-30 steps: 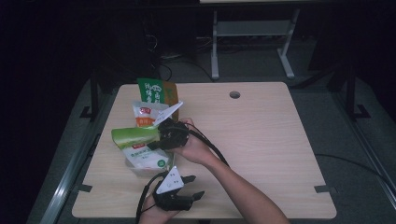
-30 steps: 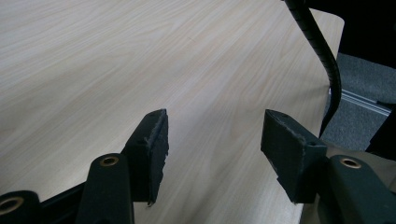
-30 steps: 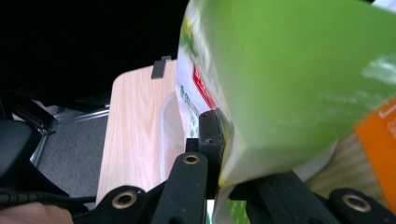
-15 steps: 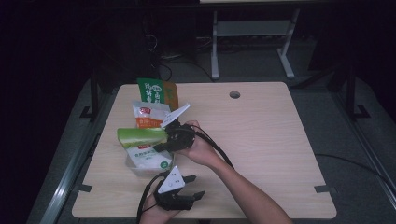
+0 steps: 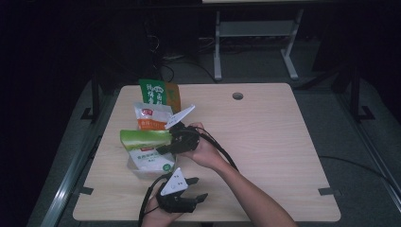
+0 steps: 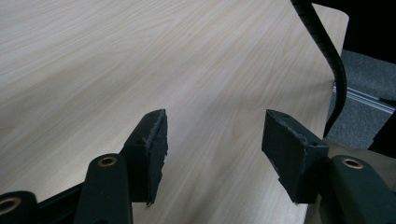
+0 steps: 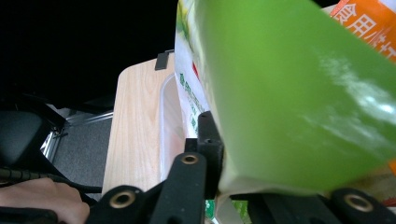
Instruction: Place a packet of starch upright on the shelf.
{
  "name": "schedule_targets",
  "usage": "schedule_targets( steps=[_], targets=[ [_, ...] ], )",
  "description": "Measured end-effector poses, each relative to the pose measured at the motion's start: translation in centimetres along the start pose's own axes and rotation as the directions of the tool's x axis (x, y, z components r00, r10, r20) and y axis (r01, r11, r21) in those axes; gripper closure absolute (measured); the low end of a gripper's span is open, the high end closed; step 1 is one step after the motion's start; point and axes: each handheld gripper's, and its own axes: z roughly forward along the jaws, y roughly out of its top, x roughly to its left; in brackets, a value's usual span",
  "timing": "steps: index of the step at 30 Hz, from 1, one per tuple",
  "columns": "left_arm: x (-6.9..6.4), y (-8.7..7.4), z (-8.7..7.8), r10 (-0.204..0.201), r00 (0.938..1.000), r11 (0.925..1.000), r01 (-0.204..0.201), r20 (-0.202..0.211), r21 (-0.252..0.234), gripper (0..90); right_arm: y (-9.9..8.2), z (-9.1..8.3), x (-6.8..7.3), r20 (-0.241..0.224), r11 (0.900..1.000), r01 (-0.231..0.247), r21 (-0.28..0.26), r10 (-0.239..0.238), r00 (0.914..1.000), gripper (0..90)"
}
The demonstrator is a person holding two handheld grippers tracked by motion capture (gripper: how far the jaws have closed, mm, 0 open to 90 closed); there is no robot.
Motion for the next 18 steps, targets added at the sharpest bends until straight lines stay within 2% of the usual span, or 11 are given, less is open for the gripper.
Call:
schedule_targets(
  steps=[5,12,18],
  targets=[
    [0.2,0.0,0.0,-0.005,0.9999,1.0,0.005,-0.011,0.001,38.0,-0.3,-0.9,-0.1,-0.015,0.9995,-0.012,-0.03,0.012,0.9998,72.9],
    [0.3,0.3,0.2,0.006,0.9998,0.9999,-0.006,-0.02,0.01,35.5,-0.6,-3.5,-0.2,-0.017,0.9967,-0.027,-0.076,0.026,0.9995,68.1],
    [0.5,0.5,0.4,0.008,0.9996,0.9999,-0.008,-0.025,0.012,34.7,-1.4,-5.8,-0.5,0.0,0.9962,-0.03,-0.082,0.03,0.9996,63.5]
  ],
)
